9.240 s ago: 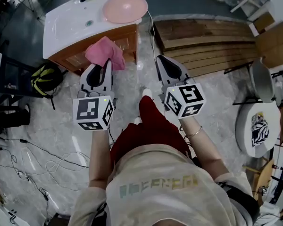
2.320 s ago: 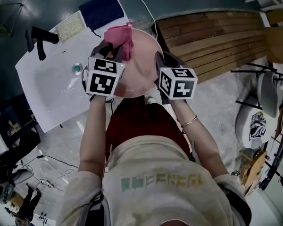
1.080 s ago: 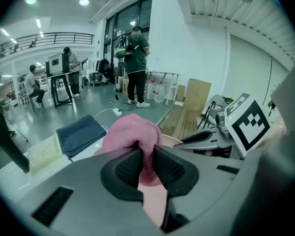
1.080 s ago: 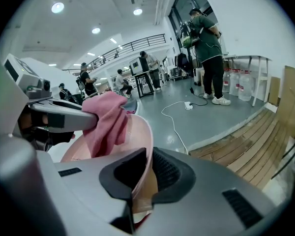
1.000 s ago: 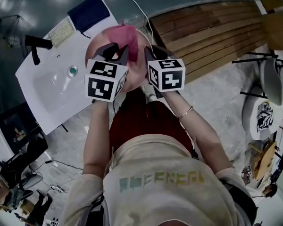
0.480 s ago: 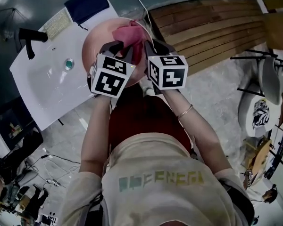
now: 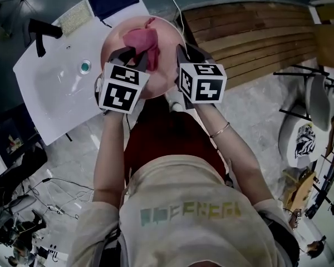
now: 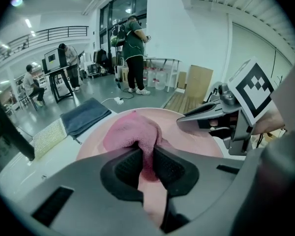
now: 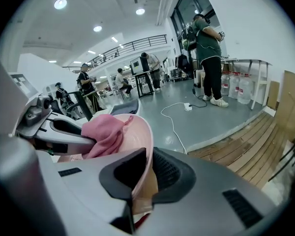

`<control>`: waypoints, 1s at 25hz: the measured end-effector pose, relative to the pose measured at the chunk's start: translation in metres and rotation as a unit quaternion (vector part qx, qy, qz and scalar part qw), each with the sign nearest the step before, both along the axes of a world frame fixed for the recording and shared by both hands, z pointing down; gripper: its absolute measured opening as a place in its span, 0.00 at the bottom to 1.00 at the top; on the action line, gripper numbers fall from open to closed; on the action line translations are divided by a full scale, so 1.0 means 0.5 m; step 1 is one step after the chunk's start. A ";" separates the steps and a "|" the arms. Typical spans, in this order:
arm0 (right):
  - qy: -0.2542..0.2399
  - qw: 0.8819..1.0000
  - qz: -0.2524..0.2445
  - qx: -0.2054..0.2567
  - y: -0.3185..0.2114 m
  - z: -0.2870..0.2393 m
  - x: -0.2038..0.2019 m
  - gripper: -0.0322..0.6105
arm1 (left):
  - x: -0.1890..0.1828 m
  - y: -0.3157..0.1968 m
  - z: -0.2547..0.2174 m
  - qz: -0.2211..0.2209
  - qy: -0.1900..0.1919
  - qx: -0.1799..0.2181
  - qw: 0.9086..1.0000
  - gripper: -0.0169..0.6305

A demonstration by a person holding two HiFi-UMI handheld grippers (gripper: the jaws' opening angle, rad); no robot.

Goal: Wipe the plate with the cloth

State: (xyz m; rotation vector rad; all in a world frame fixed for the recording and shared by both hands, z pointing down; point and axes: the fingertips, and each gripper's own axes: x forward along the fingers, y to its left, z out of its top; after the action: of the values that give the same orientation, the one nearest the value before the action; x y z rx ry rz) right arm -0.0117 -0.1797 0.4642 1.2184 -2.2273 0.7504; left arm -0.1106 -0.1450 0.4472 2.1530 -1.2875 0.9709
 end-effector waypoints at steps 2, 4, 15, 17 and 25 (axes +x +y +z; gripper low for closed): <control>0.001 1.000 -0.001 0.001 0.002 0.001 -0.001 0.15 | -0.019 0.008 0.002 -0.011 -0.003 -0.002 1.000 0.13; 0.001 1.000 -0.002 0.001 0.005 0.001 0.000 0.15 | -0.038 0.017 0.003 -0.023 -0.007 -0.004 1.000 0.13; 0.004 1.000 0.000 0.005 0.022 -0.002 0.005 0.15 | -0.159 0.065 -0.006 -0.098 -0.029 -0.002 0.995 0.13; 0.002 1.000 0.000 0.004 0.026 -0.002 0.005 0.15 | -0.172 0.070 -0.013 -0.109 -0.026 0.002 0.994 0.13; -0.006 1.000 0.003 0.007 0.037 -0.003 0.013 0.15 | -0.139 0.069 -0.071 -0.109 -0.005 0.039 0.993 0.13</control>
State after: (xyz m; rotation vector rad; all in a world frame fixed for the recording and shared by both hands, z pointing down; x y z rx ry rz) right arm -0.0052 -0.1610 0.4629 1.2315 -2.2432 0.7473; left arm -0.1800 -0.1103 0.4116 2.0130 -1.5515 0.8553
